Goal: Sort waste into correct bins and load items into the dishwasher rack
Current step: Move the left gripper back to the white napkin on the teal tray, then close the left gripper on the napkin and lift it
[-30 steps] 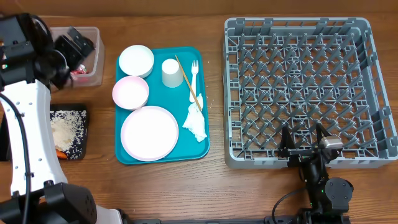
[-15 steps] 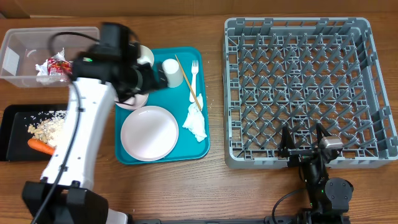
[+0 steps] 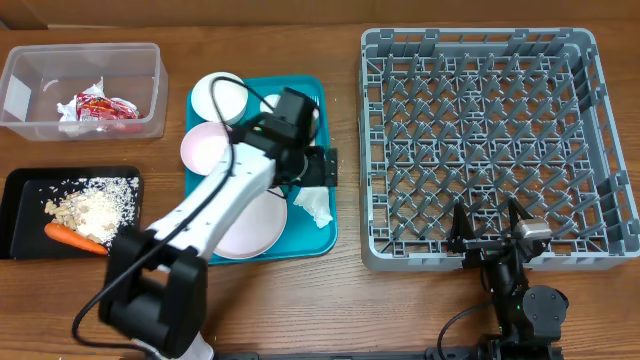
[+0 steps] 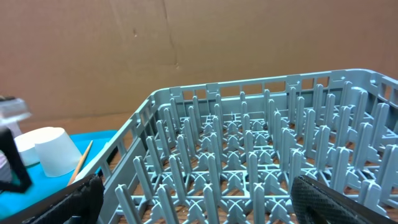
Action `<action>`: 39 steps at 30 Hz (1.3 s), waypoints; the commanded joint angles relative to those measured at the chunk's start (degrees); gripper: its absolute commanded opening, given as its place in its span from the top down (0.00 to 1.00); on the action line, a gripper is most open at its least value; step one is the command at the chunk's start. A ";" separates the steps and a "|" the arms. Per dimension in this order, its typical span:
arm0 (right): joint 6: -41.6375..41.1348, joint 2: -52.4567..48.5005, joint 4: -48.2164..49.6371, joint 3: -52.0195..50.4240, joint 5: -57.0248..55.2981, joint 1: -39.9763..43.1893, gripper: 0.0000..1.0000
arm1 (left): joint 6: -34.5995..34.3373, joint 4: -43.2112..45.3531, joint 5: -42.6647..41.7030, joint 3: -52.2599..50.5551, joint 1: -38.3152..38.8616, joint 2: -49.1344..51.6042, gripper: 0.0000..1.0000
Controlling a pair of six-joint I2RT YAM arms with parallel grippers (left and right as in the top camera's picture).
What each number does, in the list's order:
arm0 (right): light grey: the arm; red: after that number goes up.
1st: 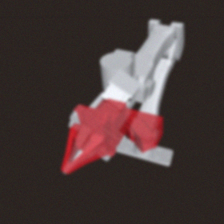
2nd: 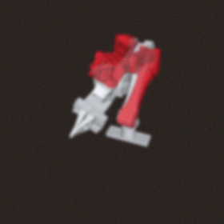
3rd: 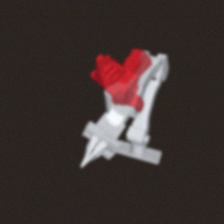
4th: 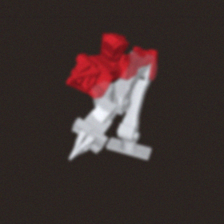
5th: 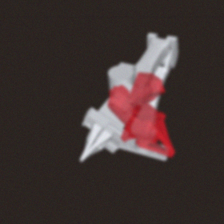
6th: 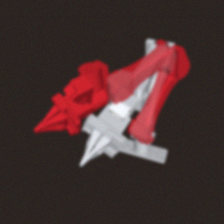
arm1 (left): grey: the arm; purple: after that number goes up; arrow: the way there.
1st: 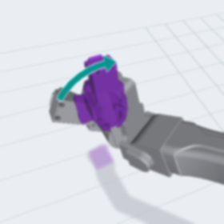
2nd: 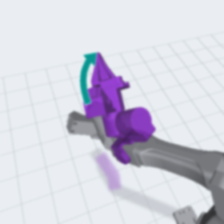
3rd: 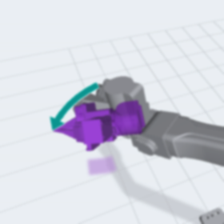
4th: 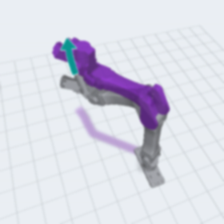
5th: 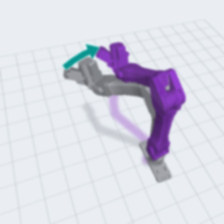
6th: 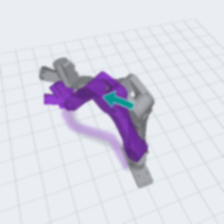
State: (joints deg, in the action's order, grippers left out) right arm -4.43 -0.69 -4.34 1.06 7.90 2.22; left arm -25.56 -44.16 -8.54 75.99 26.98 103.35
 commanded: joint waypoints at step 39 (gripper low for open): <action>0.35 0.52 0.20 -0.59 -0.57 0.22 0.00 | 0.28 2.62 8.11 -0.44 1.97 10.45 0.38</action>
State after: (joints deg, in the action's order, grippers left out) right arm -4.45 -0.69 -4.36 1.06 7.90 2.22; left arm -25.32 -41.74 -1.21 75.88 29.02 112.75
